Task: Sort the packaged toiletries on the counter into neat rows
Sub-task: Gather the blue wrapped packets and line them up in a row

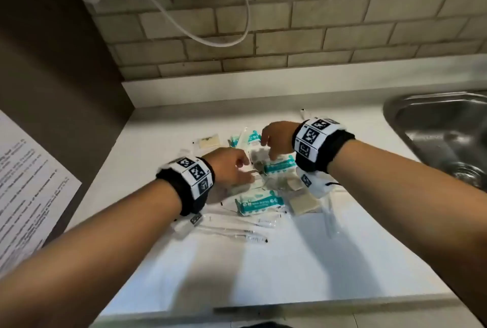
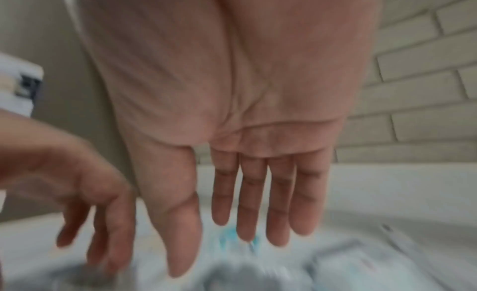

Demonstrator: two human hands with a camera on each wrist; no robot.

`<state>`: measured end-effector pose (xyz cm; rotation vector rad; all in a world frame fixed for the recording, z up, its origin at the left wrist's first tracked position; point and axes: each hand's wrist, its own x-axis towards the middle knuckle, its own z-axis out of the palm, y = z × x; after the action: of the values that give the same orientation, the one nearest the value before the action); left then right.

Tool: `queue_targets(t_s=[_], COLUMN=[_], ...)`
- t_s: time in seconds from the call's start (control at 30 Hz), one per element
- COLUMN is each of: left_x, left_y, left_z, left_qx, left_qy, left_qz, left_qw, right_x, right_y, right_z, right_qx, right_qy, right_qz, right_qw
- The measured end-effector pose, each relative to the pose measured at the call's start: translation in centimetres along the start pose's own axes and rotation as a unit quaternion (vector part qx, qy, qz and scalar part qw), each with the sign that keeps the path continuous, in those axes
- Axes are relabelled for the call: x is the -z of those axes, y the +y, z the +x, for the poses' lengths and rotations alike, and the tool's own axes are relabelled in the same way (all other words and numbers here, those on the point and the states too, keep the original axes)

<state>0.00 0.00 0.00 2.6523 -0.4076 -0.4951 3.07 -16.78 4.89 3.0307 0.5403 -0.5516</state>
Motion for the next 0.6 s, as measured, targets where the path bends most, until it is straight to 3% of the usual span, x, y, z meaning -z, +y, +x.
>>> queue_targets(t_s=[0.1, 0.2, 0.33, 0.43, 0.6], left_x=[-1.3, -2.1, -1.7, -0.9, -1.1], left_y=[-0.1, -0.1, 0.4, 1.2, 2.2], left_z=[0.3, 0.4, 0.5, 0.1, -0.7], left_qx=[0.035, 0.042, 0.025, 0.0, -0.018], left_qy=[-0.028, -0.023, -0.002, 0.033, -0.064], left_qz=[0.083, 0.095, 0.075, -0.022, -0.002], left_qw=[0.996, 0.994, 0.997, 0.999, 0.998], right_x=[-2.1, -4.0, -5.0, -4.8, -3.3], right_y=[0.7, 1.1, 1.5, 2.0, 3.1], right_z=[0.5, 1.6, 2.6, 2.9, 4.1], right_qx=[-0.031, -0.034, -0.017, -0.029, -0.039], right_qy=[-0.056, -0.073, -0.053, -0.004, 0.039], right_qz=[-0.001, 0.014, 0.002, 0.06, 0.149], right_qw=[0.998, 0.997, 0.998, 0.998, 0.987])
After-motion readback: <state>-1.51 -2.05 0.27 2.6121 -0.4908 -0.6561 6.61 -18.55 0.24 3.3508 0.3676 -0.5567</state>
